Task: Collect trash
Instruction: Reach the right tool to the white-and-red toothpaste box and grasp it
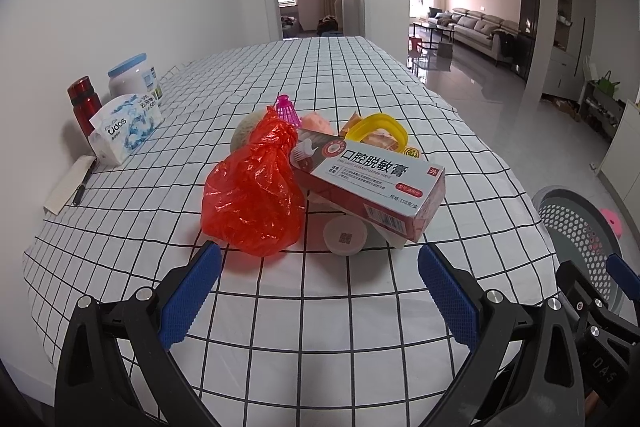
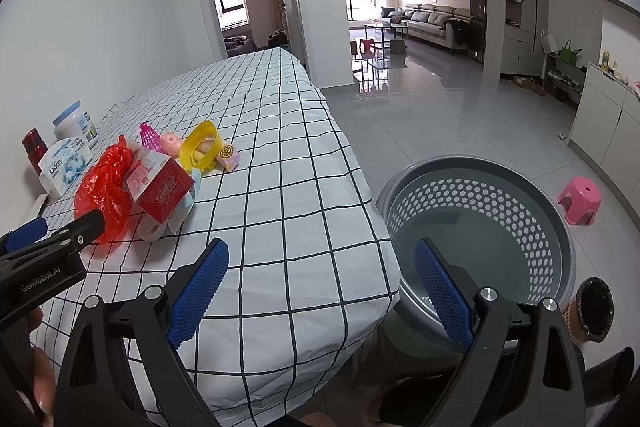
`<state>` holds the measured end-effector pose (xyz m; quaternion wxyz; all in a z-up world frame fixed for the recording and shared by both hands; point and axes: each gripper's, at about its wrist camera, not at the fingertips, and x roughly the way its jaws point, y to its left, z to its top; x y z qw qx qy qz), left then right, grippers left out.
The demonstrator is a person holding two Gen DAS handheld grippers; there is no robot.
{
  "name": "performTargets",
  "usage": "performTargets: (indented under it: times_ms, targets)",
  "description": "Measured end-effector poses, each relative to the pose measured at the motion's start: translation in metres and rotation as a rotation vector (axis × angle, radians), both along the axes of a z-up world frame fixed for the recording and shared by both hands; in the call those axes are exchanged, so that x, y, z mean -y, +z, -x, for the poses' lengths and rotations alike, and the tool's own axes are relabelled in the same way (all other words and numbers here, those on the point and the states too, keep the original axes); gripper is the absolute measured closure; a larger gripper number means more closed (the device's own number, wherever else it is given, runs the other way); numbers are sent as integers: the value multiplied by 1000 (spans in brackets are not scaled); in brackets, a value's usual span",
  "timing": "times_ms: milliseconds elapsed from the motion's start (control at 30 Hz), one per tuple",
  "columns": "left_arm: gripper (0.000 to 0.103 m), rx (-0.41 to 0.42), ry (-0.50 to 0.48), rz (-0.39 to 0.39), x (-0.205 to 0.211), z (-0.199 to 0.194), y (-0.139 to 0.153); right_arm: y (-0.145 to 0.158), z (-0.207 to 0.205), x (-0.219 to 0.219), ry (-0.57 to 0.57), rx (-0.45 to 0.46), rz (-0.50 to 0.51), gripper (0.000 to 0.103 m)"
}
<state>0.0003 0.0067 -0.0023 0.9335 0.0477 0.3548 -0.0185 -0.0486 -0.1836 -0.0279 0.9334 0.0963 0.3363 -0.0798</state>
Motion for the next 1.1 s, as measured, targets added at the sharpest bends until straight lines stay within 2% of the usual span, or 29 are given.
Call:
performTargets:
  times_ms: [367, 633, 933, 1100]
  targets:
    - [6, -15, 92, -21, -48, -11, -9, -3, -23, -31, 137, 20, -9, 13]
    - [6, -24, 165, -1, -87, -25, -15, -5, -52, -53, 247, 12, -33, 13]
    - [6, -41, 178, 7, -105, -45, -12, 19, -95, -77, 348, 5, -9, 13]
    - [6, -38, 187, 5, -113, -59, -2, 30, -130, -94, 419, -55, 21, 13]
